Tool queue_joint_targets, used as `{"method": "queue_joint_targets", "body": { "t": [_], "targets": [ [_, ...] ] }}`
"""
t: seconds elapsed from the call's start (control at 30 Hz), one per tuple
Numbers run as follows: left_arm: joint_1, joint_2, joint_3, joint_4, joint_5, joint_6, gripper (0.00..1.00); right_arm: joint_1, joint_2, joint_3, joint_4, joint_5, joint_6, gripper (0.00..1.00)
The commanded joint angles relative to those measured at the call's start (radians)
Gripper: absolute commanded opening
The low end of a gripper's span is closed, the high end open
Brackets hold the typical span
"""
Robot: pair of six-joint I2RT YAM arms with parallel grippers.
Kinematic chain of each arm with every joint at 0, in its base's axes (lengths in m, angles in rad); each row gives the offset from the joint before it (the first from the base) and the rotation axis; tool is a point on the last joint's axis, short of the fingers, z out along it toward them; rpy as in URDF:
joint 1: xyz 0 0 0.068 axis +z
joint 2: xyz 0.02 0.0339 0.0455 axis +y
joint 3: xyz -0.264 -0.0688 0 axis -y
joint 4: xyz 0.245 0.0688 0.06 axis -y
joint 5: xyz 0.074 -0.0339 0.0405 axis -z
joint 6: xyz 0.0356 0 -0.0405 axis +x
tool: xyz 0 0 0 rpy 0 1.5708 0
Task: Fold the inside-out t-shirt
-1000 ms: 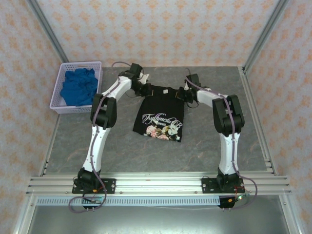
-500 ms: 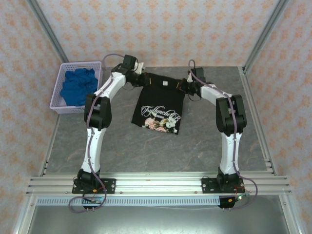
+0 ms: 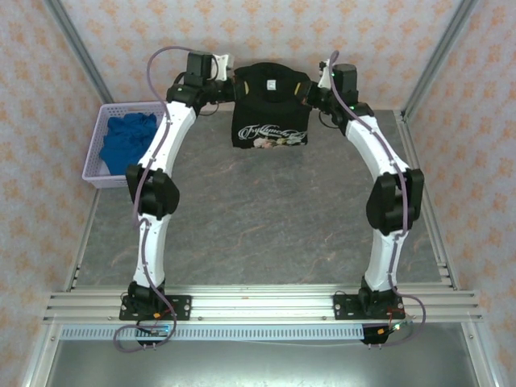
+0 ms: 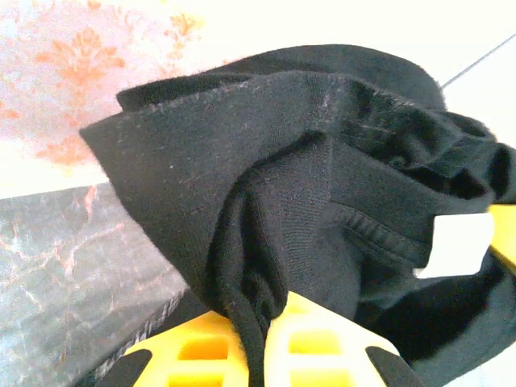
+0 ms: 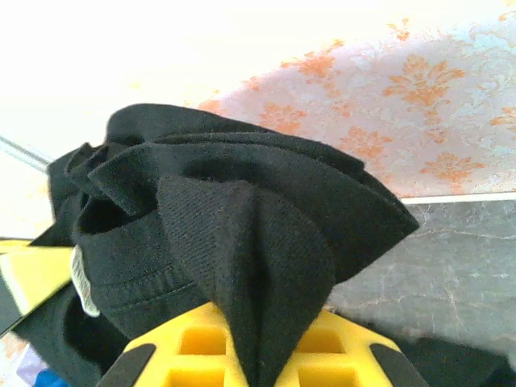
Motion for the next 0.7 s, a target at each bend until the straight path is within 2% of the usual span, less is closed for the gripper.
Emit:
{"method": "queue_joint_targets", "body": {
  "t": [0.0,0.23,0.43,0.53,0.67],
  "targets": [
    [-0.007,-0.13,-0.217,0.084,0.021,-0.001,0.0,0.022,-0.122,-0.172,0.072,-0.042,-0.056,0.0],
    [-0.088,-0.444,-0.819,0.357,0.023,-0.076,0.0,0.065,-0.411,-0.664,0.216,-0.045,-0.011,0.0],
    [-0.222,-0.667,-1.215,0.417,-0.057,-0.108,0.0,0.093,-0.647,-1.035,0.296,0.001,0.131,0.0],
    [-0.263,-0.724,-1.309,0.432,-0.096,-0.137,0.0,0.109,-0.735,-1.12,0.285,0.037,0.161,0.0],
    [-0.266,-0.747,-1.271,0.395,-0.176,-0.108,0.0,0.11,-0.754,-1.074,0.245,0.079,0.153,0.0]
  ]
}}
